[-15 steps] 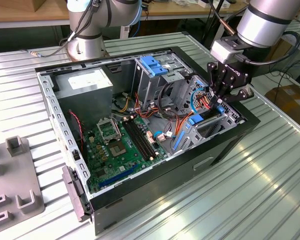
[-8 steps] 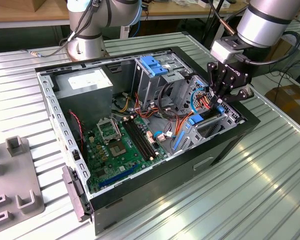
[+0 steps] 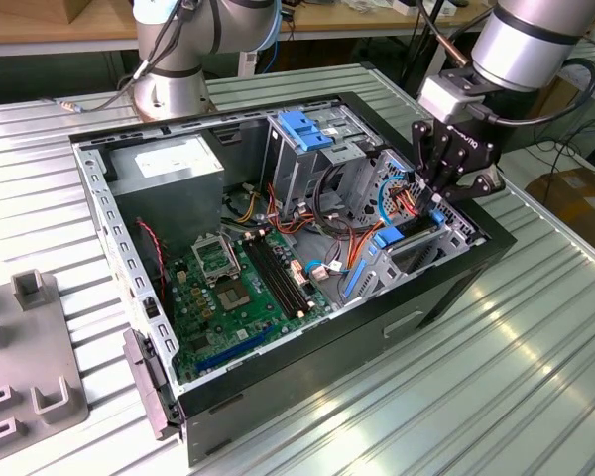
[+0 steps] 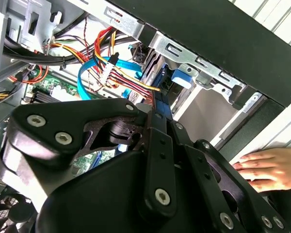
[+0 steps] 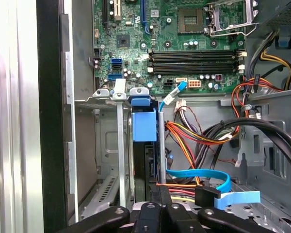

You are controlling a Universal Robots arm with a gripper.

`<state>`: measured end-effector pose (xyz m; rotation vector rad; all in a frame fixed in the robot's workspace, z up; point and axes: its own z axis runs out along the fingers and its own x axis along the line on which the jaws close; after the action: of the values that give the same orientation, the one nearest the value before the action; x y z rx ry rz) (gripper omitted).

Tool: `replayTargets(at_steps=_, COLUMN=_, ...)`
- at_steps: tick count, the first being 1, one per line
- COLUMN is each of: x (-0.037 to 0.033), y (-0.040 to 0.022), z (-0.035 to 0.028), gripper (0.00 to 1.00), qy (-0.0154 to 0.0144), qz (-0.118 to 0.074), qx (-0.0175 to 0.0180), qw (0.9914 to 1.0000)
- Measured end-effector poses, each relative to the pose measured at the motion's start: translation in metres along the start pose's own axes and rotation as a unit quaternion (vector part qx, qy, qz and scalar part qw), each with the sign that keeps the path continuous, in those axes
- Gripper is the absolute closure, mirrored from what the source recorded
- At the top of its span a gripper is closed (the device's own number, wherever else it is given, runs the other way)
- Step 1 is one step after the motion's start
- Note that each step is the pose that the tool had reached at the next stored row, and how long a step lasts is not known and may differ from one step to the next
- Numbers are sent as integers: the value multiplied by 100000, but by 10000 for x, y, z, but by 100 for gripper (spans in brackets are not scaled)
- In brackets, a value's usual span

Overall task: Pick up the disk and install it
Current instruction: 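Insert the second disk wire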

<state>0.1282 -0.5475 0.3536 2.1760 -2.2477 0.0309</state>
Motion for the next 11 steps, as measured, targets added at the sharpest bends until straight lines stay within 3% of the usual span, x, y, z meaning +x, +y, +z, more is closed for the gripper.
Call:
replayTargets(at_steps=6, x=3, y=3, z=-113, gripper=90, qy=0, qz=6, qx=-3, qw=100000)
replayTargets(at_steps=9, x=5, y=63, z=-116, gripper=90, qy=-131, qz=1, qx=-8, qw=100000)
replayTargets(at_steps=11, x=-3, y=74, z=-174, gripper=90, qy=-128, qz=-6, qx=-5, qw=100000)
